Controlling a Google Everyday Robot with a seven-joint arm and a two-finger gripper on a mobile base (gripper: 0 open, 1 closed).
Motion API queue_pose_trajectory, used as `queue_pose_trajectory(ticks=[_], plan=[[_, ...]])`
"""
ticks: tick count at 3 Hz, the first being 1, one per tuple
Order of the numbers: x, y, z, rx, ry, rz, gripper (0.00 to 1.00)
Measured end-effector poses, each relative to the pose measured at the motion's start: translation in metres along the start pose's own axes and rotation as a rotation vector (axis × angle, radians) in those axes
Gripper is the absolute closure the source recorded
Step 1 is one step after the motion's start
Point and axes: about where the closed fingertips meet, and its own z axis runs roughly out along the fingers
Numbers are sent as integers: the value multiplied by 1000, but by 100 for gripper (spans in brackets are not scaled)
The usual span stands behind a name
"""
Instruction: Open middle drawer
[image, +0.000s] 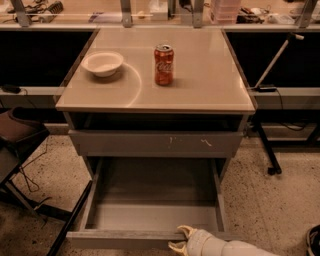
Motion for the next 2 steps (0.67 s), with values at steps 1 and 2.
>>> queue_pose_trajectory(ticks=[1,2], plan=[[-3,0,-3,0,0,0,100],[4,19,-7,-30,-4,-18,100]])
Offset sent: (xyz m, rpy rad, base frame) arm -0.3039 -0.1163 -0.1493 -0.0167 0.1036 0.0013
